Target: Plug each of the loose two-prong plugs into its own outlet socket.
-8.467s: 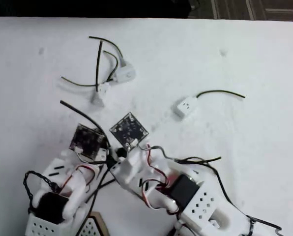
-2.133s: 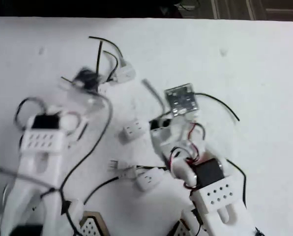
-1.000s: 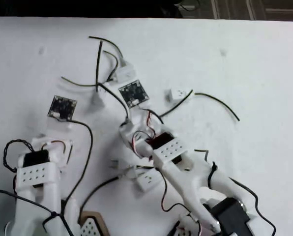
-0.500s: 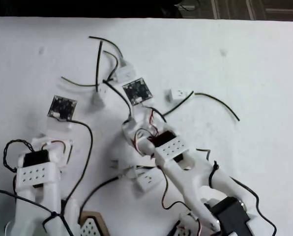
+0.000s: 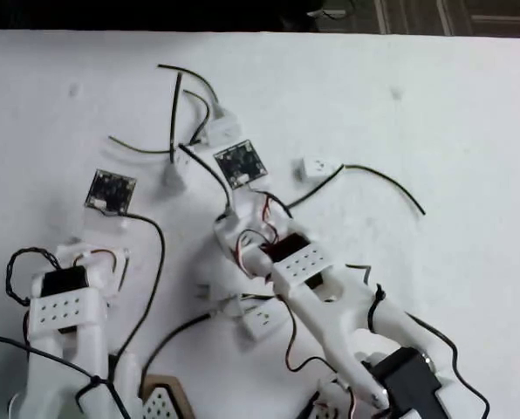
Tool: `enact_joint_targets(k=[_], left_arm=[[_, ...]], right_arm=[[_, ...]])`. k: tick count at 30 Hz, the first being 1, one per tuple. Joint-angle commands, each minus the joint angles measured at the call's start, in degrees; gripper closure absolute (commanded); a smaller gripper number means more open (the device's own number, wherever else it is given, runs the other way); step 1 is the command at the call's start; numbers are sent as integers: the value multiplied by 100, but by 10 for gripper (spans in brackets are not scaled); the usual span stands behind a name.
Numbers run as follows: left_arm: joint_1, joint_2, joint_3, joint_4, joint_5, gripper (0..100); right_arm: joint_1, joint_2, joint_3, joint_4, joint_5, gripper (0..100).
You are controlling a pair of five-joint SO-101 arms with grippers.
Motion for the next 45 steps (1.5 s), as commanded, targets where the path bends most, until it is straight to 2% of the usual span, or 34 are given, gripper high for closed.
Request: enact_joint_targets(k=[1, 4, 12, 20, 26, 29, 35, 40, 45], left_arm=[[-66, -136, -9, -88, 9, 977], [-66, -136, -9, -88, 9, 977], [-66, -136, -9, -88, 9, 977], [-66, -136, -9, -88, 9, 977], [-75, -136, -9, -88, 9, 977], [-75, -136, -9, -88, 9, 977], [-75, -136, -9, -88, 9, 977], [-75, -136, -9, -88, 9, 977], [-75, -136, -9, -88, 9, 977]], right_arm=[[-48, -31, -193, -84, 44, 981], [-57, -31, -44, -110, 105, 981], [-523, -31, 360, -119, 826, 981], [-479, -40, 615, -127, 1697, 981], [-92, -40, 633, -593, 1785, 981], [40, -40, 633, -602, 2101, 981], [13, -31, 686, -611, 2233, 981], [-119, -31, 1081, -1059, 2242, 981], [-171, -31, 1099, -945, 2242, 981]])
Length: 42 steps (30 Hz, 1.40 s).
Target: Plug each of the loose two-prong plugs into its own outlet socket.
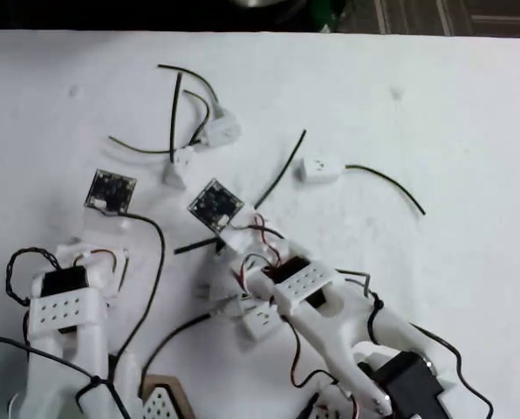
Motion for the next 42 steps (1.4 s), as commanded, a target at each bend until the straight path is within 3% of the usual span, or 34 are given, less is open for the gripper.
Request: enact_joint_targets(k=[1, 7, 14, 19, 28, 33, 36, 39, 42], left_arm=[[-75, -136, -18, -88, 9, 977], [-75, -127, -18, -97, 9, 977], [-75, -110, -18, -97, 9, 973], [-75, -110, -18, -105, 9, 972], [-57, -101, -9, -88, -360, 972], [-57, -101, -9, -88, -387, 972], [-48, -101, -9, -88, -396, 972], [-48, -101, -9, -88, -404, 972], [-57, -145, 79, -132, -404, 975]], right_arm=[[-31, 4, 18, 75, 35, 981], [-22, 127, -141, 136, 26, 981], [84, 1385, -1644, 1508, -18, 981], [84, 1393, -1864, 1736, -26, 976], [101, -215, -2163, 3152, -949, 796], [101, -1147, -2549, 4259, -958, 803], [101, -1455, -2602, 4875, -949, 875], [101, -1446, -2523, 5103, -941, 988], [171, -1182, -2286, 5033, -905, 967]])
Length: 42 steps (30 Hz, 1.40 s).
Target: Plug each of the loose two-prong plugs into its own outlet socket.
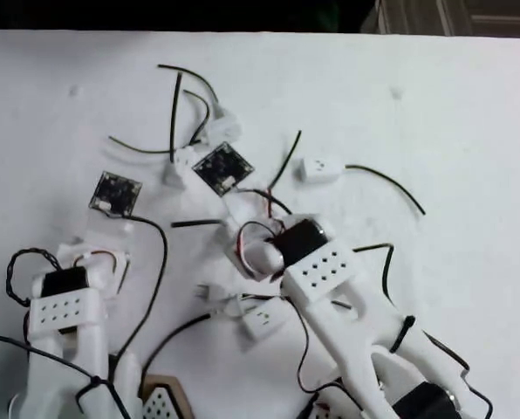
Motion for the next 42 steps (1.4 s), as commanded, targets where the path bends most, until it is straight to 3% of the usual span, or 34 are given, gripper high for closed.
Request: enact_joint_targets(k=[1, 10, 17, 24, 27, 35, 38, 42], left_arm=[[-66, -145, 62, -132, -62, 976], [-75, -145, 53, -132, -53, 976], [-75, -145, 53, -132, -53, 976], [-75, -145, 53, -132, -53, 976], [-75, -145, 53, -132, -53, 974], [-75, -145, 53, -132, -53, 973], [-75, -145, 53, -132, -53, 973], [-75, -145, 53, -132, -53, 973]], right_arm=[[136, 189, 97, -110, 0, 980], [426, 2431, -70, -1815, 0, 980], [435, 3811, -1477, -2589, -44, 979], [426, 4189, -2646, -3011, -44, 975], [418, 3908, -2725, -2527, -18, 974], [303, 2659, -2725, 189, 290, 966], [101, 2264, -2699, 1130, 862, 897], [-312, 2105, -2690, 2343, 967, 797]])
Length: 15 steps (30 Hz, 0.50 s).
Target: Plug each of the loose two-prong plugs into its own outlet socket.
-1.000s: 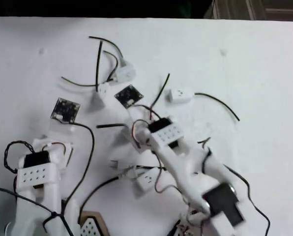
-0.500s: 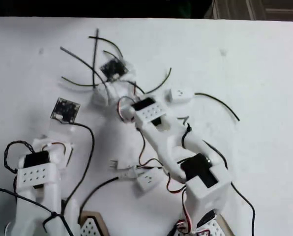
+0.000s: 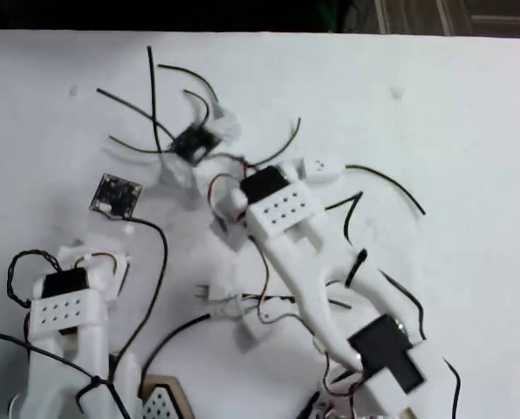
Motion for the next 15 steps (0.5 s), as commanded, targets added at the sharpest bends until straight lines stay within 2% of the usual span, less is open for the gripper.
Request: enact_joint_targets(k=[1, 5, 15], left_arm=[[-66, -145, -26, -132, -53, 975], [-224, -145, -35, -132, -53, 976], [-242, -145, -35, -132, -53, 976]], right_arm=[[-470, -365, -211, 1376, 176, 786], [-804, -180, 158, 1525, 176, 773], [-1455, 31, 1398, 154, 176, 773]])
